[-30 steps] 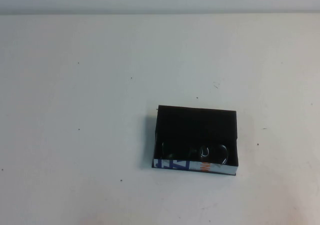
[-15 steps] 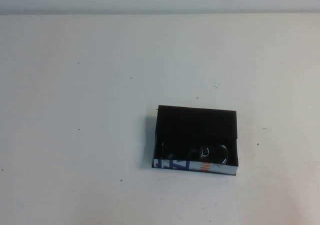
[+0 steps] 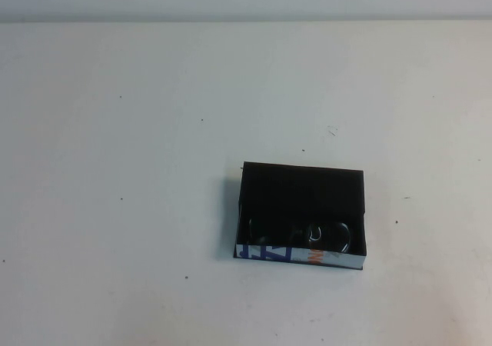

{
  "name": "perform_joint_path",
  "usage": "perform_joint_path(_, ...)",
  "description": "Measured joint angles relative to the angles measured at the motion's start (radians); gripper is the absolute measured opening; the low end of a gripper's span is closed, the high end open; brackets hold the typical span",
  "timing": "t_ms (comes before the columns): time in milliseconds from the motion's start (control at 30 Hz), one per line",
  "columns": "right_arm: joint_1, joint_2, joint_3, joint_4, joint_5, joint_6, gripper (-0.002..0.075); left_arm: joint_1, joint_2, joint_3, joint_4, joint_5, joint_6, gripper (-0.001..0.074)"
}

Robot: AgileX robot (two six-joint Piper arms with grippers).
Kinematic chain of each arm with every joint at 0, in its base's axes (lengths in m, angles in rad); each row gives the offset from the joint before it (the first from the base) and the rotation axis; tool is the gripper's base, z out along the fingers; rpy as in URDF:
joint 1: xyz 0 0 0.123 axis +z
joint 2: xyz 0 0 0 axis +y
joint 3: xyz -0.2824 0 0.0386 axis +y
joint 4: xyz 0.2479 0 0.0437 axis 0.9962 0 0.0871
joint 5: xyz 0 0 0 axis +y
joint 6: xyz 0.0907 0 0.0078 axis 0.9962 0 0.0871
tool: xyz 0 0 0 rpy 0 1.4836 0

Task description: Take glasses out of glasses case

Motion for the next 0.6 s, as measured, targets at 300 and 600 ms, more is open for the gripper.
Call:
perform_joint_path(300,0.000,0.000,0.000,0.000,0.000,0.000,-0.0018,0.000,0.000,0.000,0.000,0.000,0.000,-0.0004)
perform_joint_path(600,0.000,0.000,0.000,0.105,0.000,0.000,-0.0018,0.000,0.000,0.000,0.000,0.000,0.000,-0.0004)
